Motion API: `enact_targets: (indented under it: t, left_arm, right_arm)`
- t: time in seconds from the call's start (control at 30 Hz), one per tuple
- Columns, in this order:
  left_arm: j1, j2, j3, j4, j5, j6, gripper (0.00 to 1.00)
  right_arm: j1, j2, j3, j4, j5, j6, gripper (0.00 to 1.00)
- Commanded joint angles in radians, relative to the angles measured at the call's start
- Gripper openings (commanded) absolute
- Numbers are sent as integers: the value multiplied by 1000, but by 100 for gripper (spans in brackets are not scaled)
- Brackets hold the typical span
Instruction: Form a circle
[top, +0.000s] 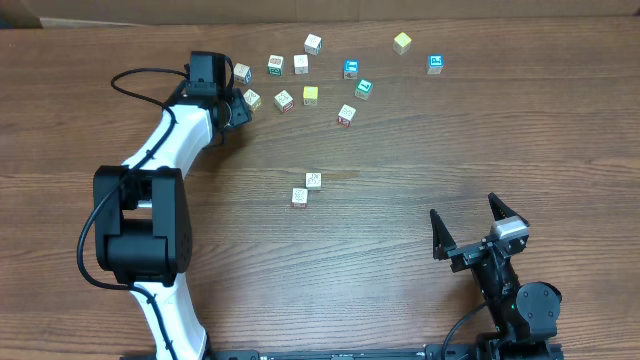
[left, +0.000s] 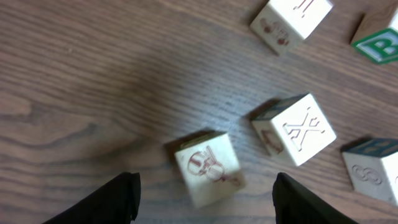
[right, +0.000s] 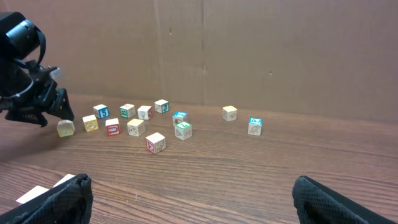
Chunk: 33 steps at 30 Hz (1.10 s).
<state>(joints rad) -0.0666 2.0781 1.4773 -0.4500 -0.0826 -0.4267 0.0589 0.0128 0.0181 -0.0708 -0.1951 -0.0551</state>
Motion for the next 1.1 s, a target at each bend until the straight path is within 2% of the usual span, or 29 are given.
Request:
enact_targets:
  t: [0.0,0.13,0.17,0.2,0.23,0.4,0.53,0.67,0.9,1.07]
  left_arm:
    - [50,-59,108,-63,5,0,69]
    - [115,-89,193,-159,5,1,82]
    - [132,-92,206,-177,5,1,87]
    - [147,-93,213,-190,5,0,98]
    - [161,-93,216,-200,5,0,100]
    - [219,-90,212,-233,5,0,100]
    - [232,-90,212,-233,5,0,99]
    - [232,-90,212,-233,5,0,99]
    - [231,-90,212,-233,5,0,100]
    - [230,-90,212,-233,5,0,99]
  right_arm:
    - [-2,-10,-10,5,-1,6,100]
    - [-2,-10,-10,6,-8,5,100]
    - [-2,-10,-10,6,-8,6,100]
    - [-2,-10,-10,22,-7,6,100]
    - [-2,-10,-10,49,-10,6,100]
    - [-2,-10,-9,98,-140,22,100]
    - [-2,2,21,56,-135,142,100]
    - [-2,71,106,53,-112,157,100]
    - [-2,467,502,-51,-69,157,100]
    - [-2,873,1020,-385,-72,156,100]
